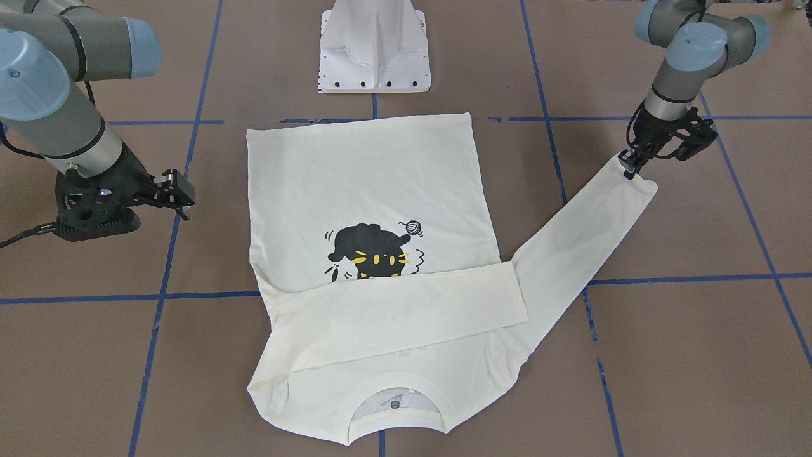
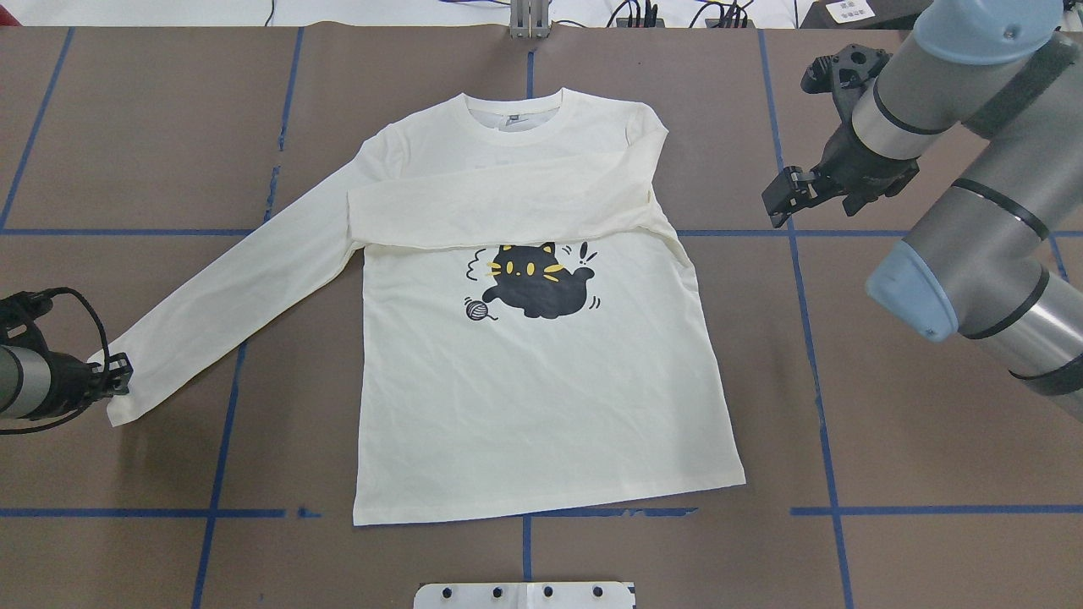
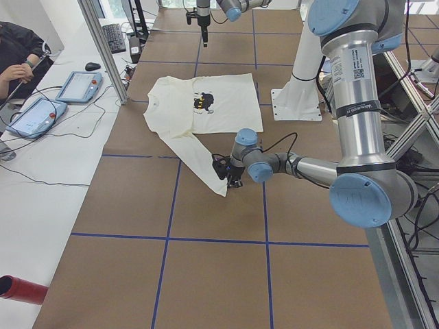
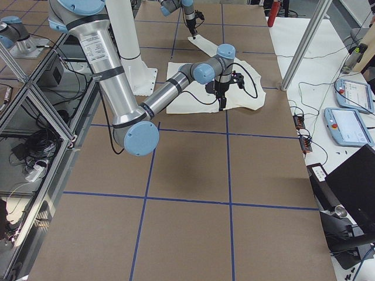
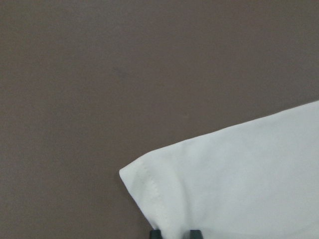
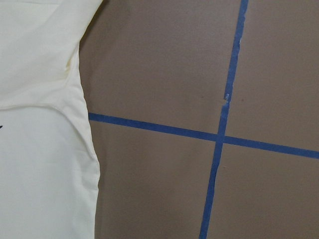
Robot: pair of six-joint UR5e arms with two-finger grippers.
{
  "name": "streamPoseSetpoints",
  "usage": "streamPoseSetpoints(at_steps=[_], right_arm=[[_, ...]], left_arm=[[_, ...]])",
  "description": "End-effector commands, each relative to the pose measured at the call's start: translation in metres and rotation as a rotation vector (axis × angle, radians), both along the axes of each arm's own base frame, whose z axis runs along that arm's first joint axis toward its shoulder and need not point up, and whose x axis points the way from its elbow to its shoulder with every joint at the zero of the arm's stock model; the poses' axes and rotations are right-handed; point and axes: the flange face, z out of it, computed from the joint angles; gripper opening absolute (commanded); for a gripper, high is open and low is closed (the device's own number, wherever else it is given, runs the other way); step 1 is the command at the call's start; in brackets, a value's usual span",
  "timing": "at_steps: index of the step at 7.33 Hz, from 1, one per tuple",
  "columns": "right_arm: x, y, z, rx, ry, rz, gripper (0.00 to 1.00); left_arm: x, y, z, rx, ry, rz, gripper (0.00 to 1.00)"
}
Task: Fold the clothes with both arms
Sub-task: 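Lift the sleeve with the left gripper and fold it across toward the collar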
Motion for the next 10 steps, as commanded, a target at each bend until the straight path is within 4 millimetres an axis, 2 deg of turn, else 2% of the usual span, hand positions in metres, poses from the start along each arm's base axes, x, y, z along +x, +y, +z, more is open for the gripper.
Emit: streamPoseSetpoints(at_steps=[1,2,3,4,5,6,7,8,9,10], right_arm=[[0.002,-0.001,0.002,-0.002,0.002,0.003,1.00],[0.005,0.002,0.004,-0.006,0.003,0.006,1.00],[0.009,0.008,0.021,-0.027,0.018,0.005,1.00],[0.015,0.013,0.032,-0.039,0.027,0.007,1.00],[0.031,0.026,0.050,-0.055,0.041,0.015,1.00],[0.051,0.037,0.065,-0.067,0.052,0.028,1.00],[0.067,0.042,0.076,-0.066,0.048,0.047,1.00],[0.079,0.049,0.094,-0.063,0.045,0.061,1.00],[0.090,0.048,0.104,-0.063,0.042,0.078,1.00],[0.094,0.045,0.106,-0.069,0.043,0.088,1.00]], left_arm=[[0.000,0.000,-0.032,0.001,0.003,0.003,0.00],[0.007,-0.006,-0.069,0.002,-0.010,0.014,0.00],[0.019,-0.030,-0.098,0.004,-0.012,-0.013,0.00],[0.016,-0.068,-0.130,0.068,-0.025,-0.014,0.00],[0.002,-0.111,-0.172,0.147,-0.047,-0.008,0.00],[-0.001,-0.153,-0.219,0.192,-0.036,-0.041,0.00],[0.027,-0.191,-0.264,0.208,-0.003,-0.041,0.00],[0.055,-0.218,-0.307,0.231,0.052,-0.020,0.00],[0.071,-0.238,-0.368,0.284,0.101,-0.022,0.00],[0.083,-0.248,-0.420,0.329,0.151,-0.023,0.00]])
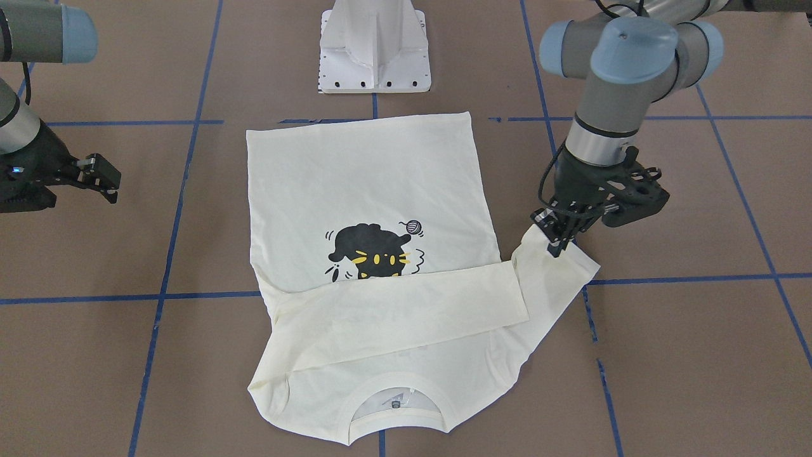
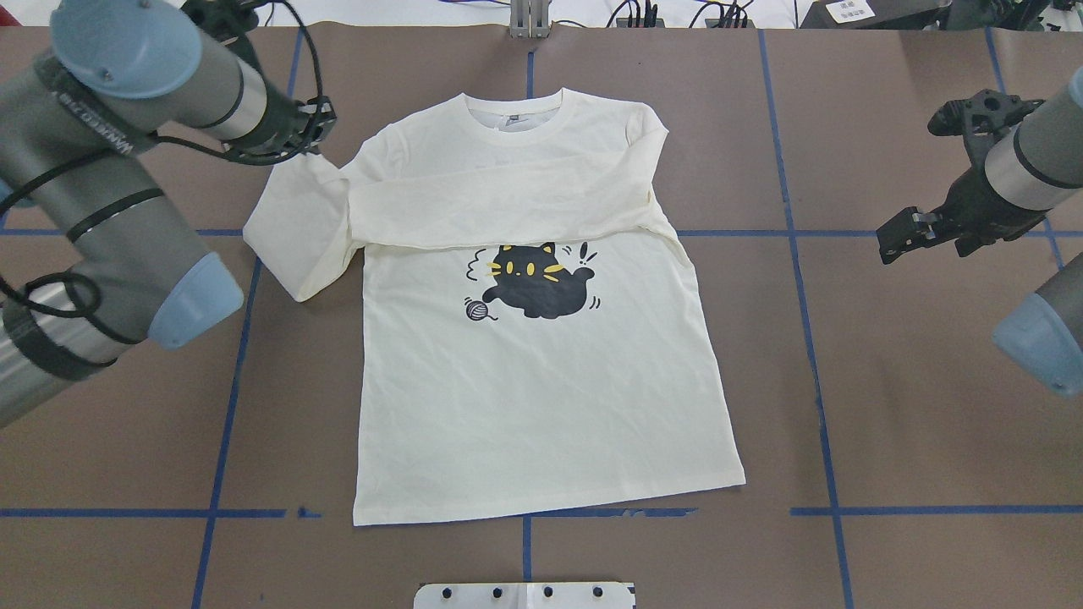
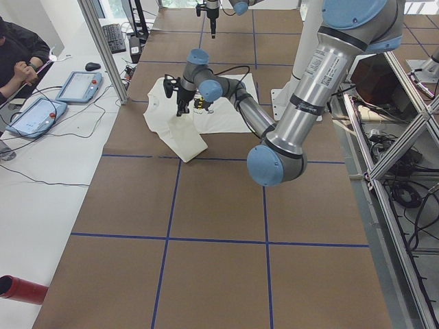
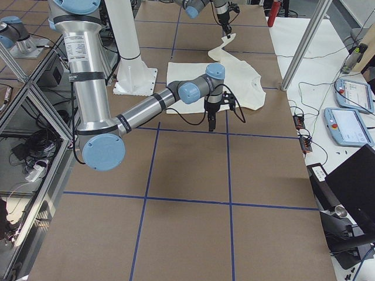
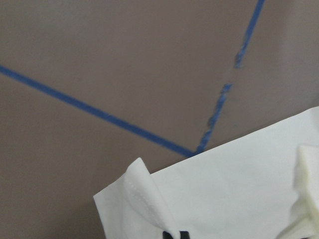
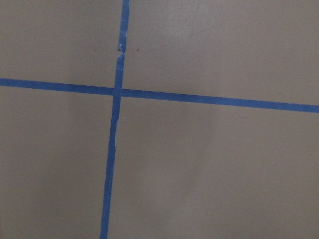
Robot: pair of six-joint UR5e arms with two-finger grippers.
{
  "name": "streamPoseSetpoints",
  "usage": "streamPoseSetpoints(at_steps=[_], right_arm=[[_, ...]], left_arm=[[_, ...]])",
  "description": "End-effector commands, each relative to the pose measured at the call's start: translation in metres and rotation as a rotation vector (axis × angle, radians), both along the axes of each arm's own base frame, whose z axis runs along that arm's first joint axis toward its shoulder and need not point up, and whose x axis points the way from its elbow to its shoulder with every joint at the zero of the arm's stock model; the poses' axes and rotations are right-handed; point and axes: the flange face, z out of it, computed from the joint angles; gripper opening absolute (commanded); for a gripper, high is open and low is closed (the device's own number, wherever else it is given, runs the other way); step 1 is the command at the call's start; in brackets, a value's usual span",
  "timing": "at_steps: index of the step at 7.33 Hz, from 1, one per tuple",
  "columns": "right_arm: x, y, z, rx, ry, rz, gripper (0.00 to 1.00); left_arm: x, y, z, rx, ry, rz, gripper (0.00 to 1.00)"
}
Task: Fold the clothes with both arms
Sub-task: 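Lift the sleeve with the left gripper and fold it across toward the collar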
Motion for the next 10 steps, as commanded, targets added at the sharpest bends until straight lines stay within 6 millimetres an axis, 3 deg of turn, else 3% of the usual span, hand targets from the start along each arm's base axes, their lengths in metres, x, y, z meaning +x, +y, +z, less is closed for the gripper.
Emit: streamPoseSetpoints(at_steps=[1,2,4,6,7,8,10], right_arm=[[0.013,-0.002,0.012,-0.014,-0.001,0.023,1.00],[0.015,-0.002,0.012,-0.017,0.000,0.027,1.00],[0.015,-0.002,0.013,-0.021,0.000,0.030,1.00],[0.014,-0.003,0.014,-0.023,0.001,0.032,1.00],[0.013,-0.005,0.014,-0.025,0.002,0.032,1.00],[0.013,-0.006,0.012,-0.021,-0.001,0.032,1.00],[0.012,-0.007,0.010,-0.019,-0.002,0.033,1.00]], left_arm=[[0.040,-0.034,-0.114,0.079,0.110,0.033,0.00],[0.064,-0.050,-0.135,0.095,0.128,0.045,0.00],[0.112,-0.048,-0.116,0.109,0.191,0.069,0.00],[0.133,-0.032,-0.133,0.106,0.222,0.089,0.00],[0.130,-0.030,-0.149,0.112,0.234,0.091,0.00],[0.117,-0.025,-0.149,0.108,0.256,0.117,0.00],[0.064,-0.024,-0.117,0.098,0.278,0.126,0.00]])
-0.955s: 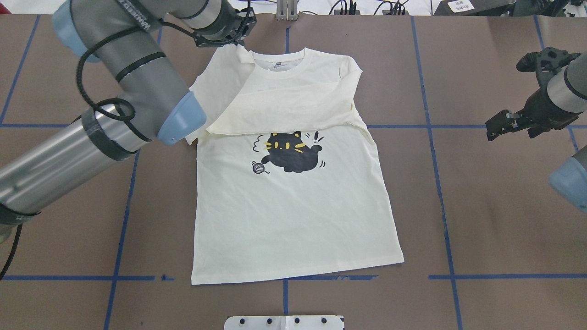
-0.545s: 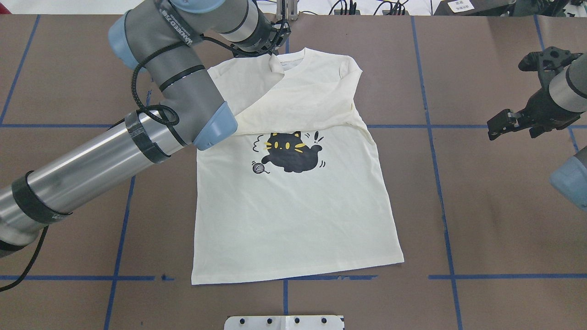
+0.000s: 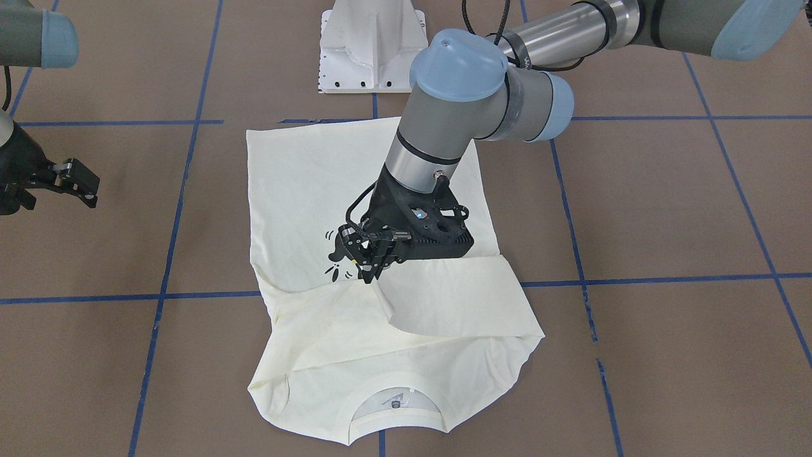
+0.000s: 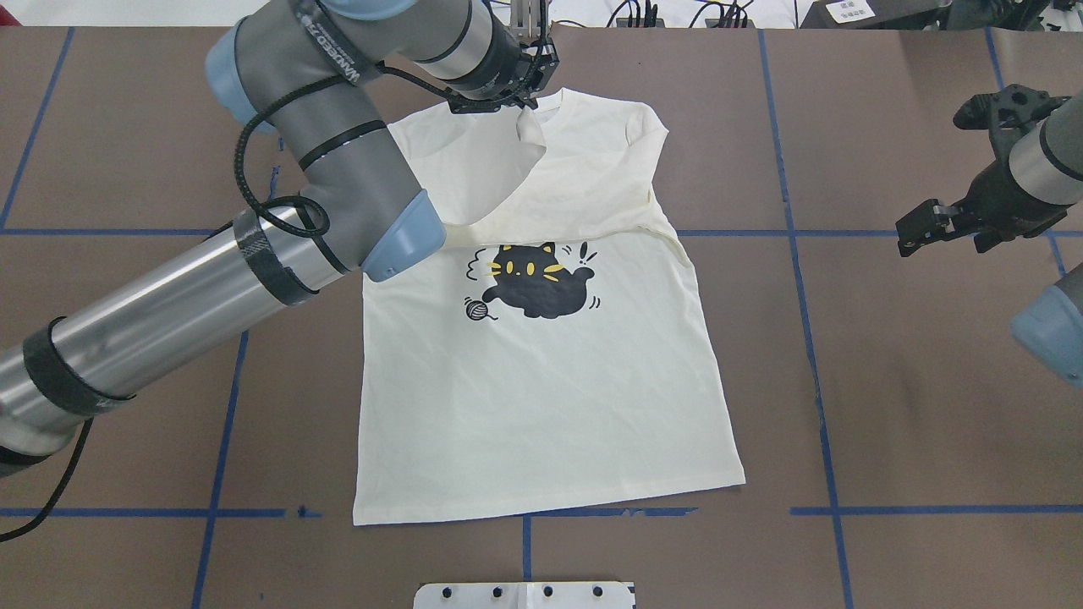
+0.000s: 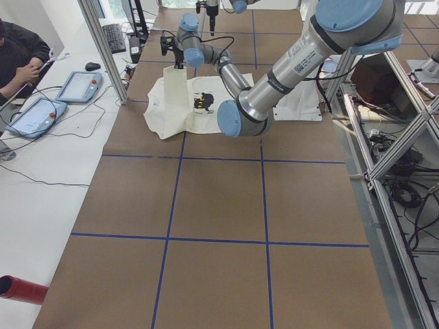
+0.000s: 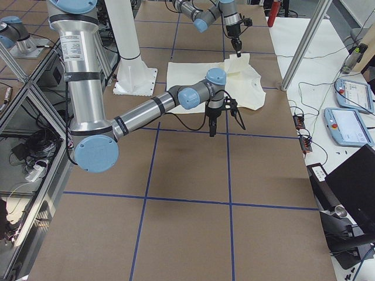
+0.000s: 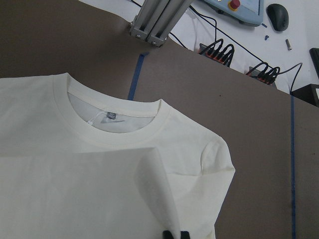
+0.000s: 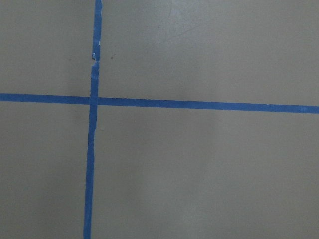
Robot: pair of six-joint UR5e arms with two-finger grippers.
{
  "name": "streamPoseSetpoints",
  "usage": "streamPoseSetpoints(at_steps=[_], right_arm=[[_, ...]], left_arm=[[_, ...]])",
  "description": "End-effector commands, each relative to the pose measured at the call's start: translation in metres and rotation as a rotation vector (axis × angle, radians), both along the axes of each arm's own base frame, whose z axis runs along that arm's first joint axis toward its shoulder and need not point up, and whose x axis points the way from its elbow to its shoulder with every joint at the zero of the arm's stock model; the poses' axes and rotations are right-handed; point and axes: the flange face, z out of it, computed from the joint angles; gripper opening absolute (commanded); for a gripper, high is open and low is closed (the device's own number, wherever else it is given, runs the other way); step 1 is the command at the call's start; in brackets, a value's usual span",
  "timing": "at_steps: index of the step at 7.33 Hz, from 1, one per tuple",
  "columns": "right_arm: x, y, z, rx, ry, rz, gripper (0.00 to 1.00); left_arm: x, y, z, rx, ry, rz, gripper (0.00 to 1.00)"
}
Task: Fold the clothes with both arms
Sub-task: 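Lift the sleeve with the left gripper and fold it across toward the collar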
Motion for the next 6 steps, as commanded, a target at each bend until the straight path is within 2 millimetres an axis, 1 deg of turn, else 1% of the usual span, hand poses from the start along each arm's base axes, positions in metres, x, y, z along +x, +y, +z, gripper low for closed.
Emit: streamPoseSetpoints(at_steps=[1,2,3,4,5,6], right_arm=[[0.000,-0.001,-0.002,0.003,-0.002,0.001,1.00],[0.000,-0.001,-0.002,0.003,-0.002,0.001,1.00],[-0.001,-0.001,-0.002,0.002,-0.001,0.001,1.00],[-0.001,-0.001,-0.002,0.002,-0.001,0.001,1.00],[0.000,-0.001,-0.001,-0.001,-0.003,0.001,1.00],[0.000,-0.001,0.001,-0.003,0.000,0.001,1.00]], left_arm=[[-0.040,0.001,0.015,-0.010,0.026,0.012,0.00],[-0.036,0.001,0.009,-0.012,0.033,0.015,0.00],[-0.024,-0.007,-0.007,-0.063,0.060,-0.005,0.00],[0.022,-0.022,-0.032,-0.117,0.048,0.005,0.00],[0.075,-0.021,-0.040,-0.117,0.046,-0.038,0.00],[0.137,-0.015,-0.026,-0.169,0.084,-0.123,0.05]])
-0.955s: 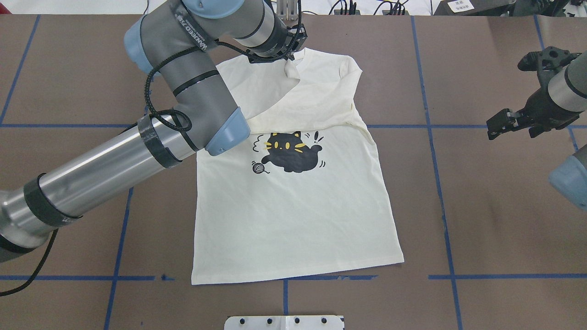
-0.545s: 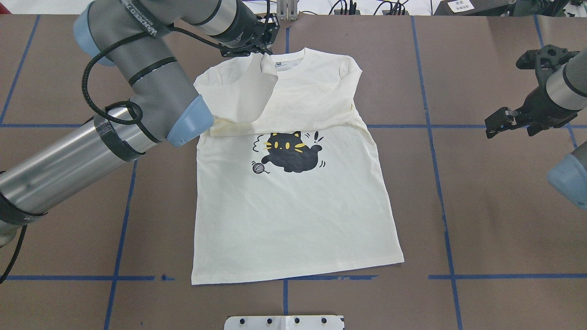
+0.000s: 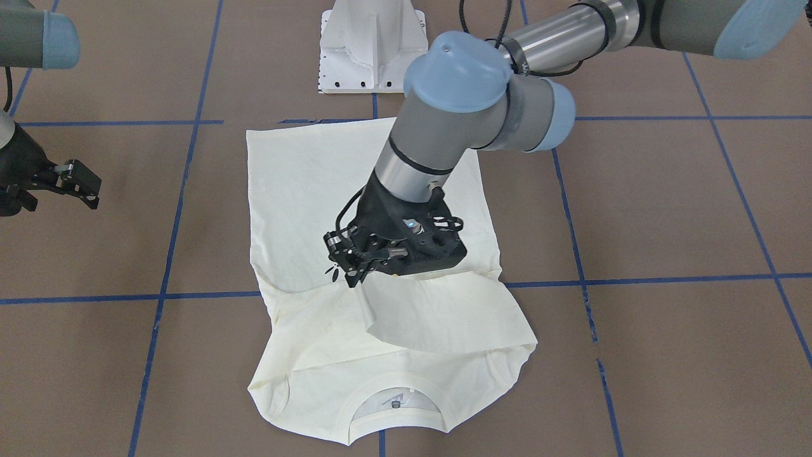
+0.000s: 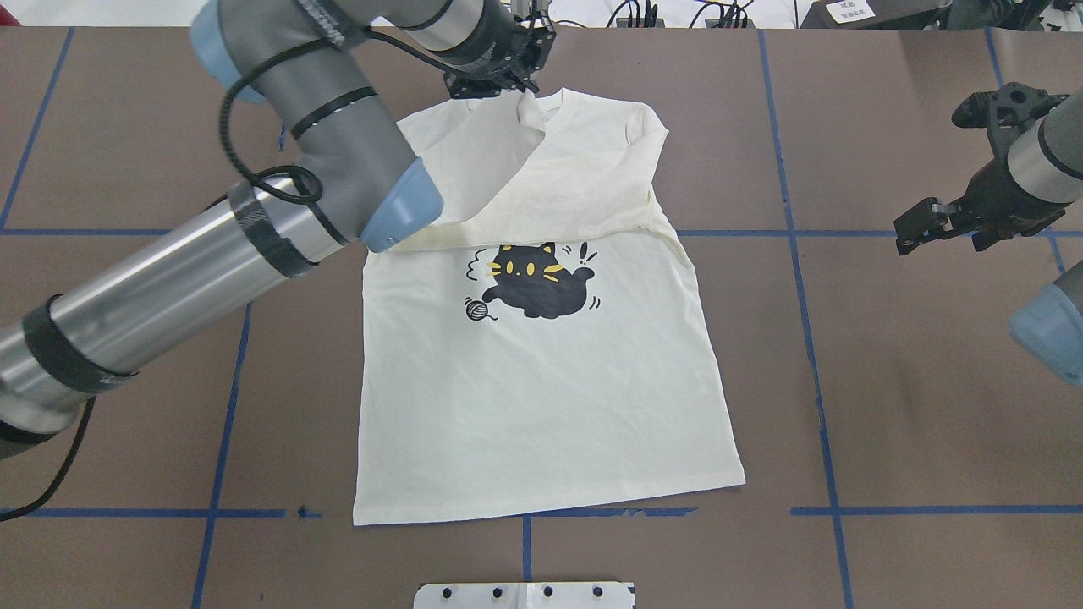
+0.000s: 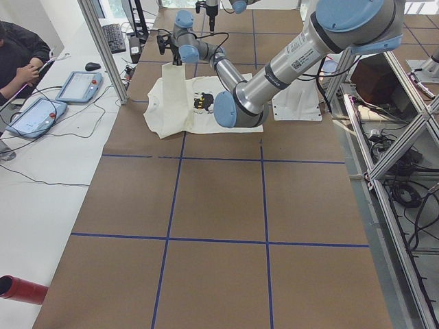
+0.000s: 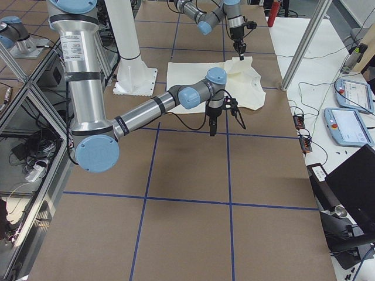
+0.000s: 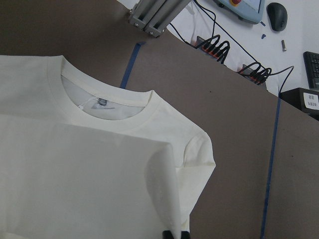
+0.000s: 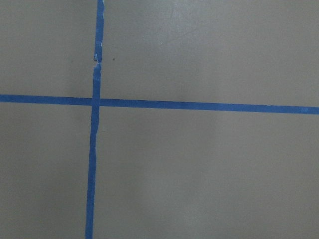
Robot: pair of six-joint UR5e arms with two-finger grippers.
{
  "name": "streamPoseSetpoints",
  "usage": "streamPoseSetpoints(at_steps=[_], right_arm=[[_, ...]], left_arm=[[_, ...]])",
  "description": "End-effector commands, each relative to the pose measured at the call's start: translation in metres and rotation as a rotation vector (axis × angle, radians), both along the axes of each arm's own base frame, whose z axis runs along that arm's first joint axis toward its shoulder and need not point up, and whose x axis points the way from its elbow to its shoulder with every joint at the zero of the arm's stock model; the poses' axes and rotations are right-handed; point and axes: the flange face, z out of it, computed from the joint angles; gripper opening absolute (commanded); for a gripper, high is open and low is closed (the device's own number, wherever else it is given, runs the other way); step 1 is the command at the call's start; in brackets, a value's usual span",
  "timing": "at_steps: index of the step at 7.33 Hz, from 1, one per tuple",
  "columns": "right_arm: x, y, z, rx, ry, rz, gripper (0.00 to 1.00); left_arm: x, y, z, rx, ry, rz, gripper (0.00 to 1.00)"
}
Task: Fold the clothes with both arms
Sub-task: 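Release the sleeve with the left gripper while the right gripper lowers to the hem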
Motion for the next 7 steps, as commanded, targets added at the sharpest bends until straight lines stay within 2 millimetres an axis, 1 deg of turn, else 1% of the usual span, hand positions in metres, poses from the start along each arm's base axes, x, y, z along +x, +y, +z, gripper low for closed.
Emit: streamPoseSetpoints(at_steps=[1,2,3,4,5,6,7], right_arm=[[-0.001,-0.001,0.004,-0.007,0.003,-0.002,1.00],[-0.002,-0.001,0.003,-0.009,-0.003,-0.006,1.00],[-0.003,0.000,0.001,-0.015,-0.019,-0.014,1.00],[-0.003,0.000,0.000,-0.014,-0.023,-0.015,1.00],[-0.003,0.000,-0.001,-0.003,-0.029,-0.015,1.00],[-0.003,0.000,-0.002,0.018,-0.042,-0.015,1.00],[-0.005,0.000,-0.008,0.018,-0.063,0.016,1.00]], left_arm=[[0.076,0.004,0.007,-0.015,0.066,-0.138,0.99],[0.078,0.007,0.008,0.001,0.067,-0.133,1.00],[0.074,0.008,0.009,0.054,0.058,-0.115,1.00],[0.068,0.010,0.020,0.091,0.051,-0.104,1.00],[0.062,0.010,0.022,0.120,0.037,-0.064,1.00],[0.055,0.012,0.033,0.112,0.041,-0.039,1.00],[0.035,0.020,0.055,0.093,0.040,0.012,1.00]])
